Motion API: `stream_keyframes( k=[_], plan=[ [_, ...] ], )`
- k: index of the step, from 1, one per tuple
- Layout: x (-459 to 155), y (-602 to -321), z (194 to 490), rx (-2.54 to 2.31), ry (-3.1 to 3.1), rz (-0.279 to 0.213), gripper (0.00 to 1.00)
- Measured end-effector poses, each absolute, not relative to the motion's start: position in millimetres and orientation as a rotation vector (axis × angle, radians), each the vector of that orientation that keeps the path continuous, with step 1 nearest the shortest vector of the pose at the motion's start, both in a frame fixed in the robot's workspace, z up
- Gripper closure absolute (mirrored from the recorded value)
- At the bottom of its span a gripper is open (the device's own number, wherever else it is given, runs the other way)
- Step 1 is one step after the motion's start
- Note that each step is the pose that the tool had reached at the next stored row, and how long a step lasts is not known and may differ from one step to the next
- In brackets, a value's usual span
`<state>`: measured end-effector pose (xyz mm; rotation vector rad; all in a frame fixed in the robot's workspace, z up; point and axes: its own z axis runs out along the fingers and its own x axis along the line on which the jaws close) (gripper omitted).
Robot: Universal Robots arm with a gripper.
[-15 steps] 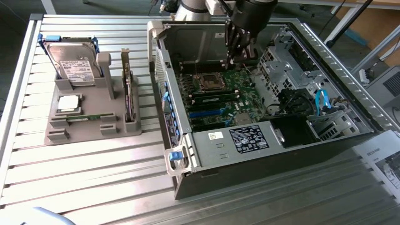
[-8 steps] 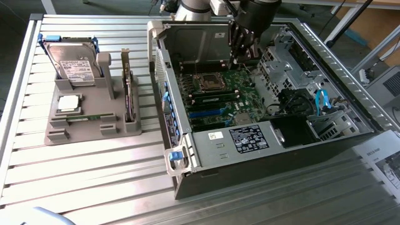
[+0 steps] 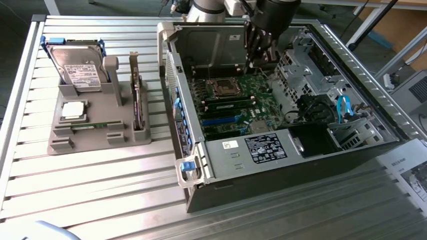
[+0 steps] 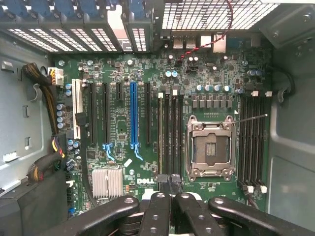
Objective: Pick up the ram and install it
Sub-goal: 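Press down the ram until it locks into place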
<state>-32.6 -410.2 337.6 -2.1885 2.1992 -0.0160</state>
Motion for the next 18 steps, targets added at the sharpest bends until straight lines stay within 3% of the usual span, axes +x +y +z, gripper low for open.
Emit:
stream_keyframes(
  k=[18],
  plan=[
    [-32.6,-410.3,343.3,-2.188,2.199,-0.016,0.90]
  ],
)
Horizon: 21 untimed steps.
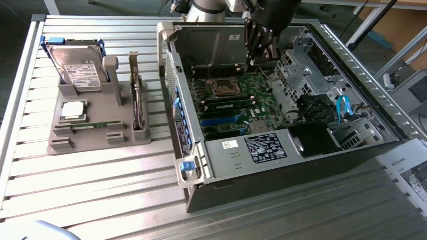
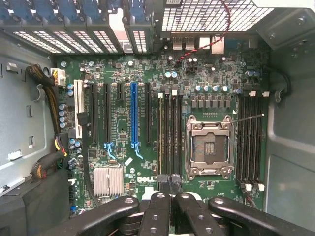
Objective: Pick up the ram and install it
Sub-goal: 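Press down the ram until it locks into place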
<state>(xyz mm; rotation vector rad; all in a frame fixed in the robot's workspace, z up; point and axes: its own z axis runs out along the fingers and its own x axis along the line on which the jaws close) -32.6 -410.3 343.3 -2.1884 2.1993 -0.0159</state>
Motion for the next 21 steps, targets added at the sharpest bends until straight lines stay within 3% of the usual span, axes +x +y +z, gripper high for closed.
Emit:
stream_keyframes(
  k=[21],
  plan=[
    [-32.6,-410.3,343.2,-2.006,2.368,-0.021,0.90]
  ],
)
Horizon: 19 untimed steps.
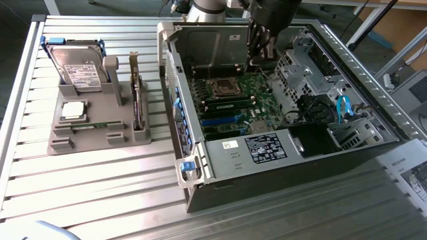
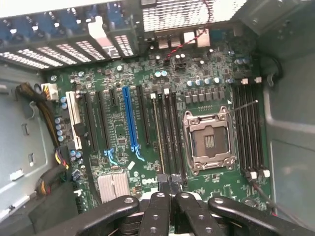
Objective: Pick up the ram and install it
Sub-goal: 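Press down the ram until it locks into place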
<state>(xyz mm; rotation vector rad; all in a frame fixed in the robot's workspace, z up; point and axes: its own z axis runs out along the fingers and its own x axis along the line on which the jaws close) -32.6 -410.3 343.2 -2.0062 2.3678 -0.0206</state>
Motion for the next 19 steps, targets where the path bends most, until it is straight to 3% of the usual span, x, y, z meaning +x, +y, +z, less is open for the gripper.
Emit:
stream_keyframes(
  k=[19],
  plan=[
    [-32.6,-410.3,342.8,-1.660,2.624,-0.029,0.90]
  ],
)
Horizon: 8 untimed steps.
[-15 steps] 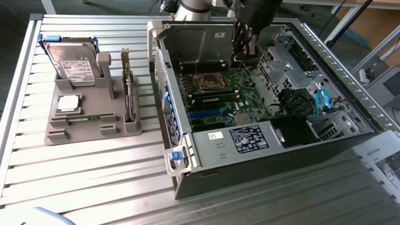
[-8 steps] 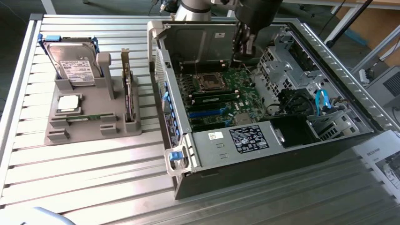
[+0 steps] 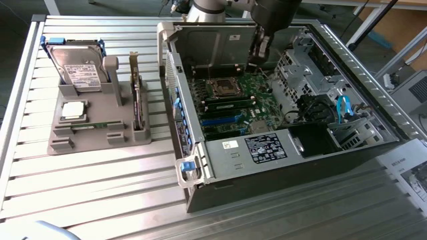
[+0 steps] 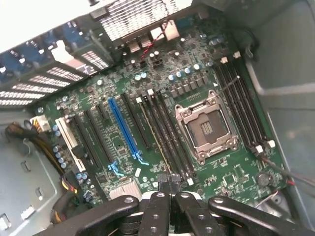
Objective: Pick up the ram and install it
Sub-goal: 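Press down the ram until it locks into place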
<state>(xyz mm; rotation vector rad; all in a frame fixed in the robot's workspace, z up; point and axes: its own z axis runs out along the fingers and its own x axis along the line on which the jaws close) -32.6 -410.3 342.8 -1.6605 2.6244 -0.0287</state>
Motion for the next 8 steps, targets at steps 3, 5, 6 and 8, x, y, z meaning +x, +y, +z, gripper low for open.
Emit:
stream_keyframes(
  k=[3,5,6,8],
  plan=[
    [-32.6,-410.3,342.8,-1.602,2.661,-0.030,0.90],
    [-32.6,-410.3,342.7,-1.561,2.686,-0.031,0.90],
    [-32.6,-410.3,342.7,-1.540,2.698,-0.031,0.90],
    [-32.6,-410.3,342.6,-1.500,2.721,-0.032,0.90]
  ],
)
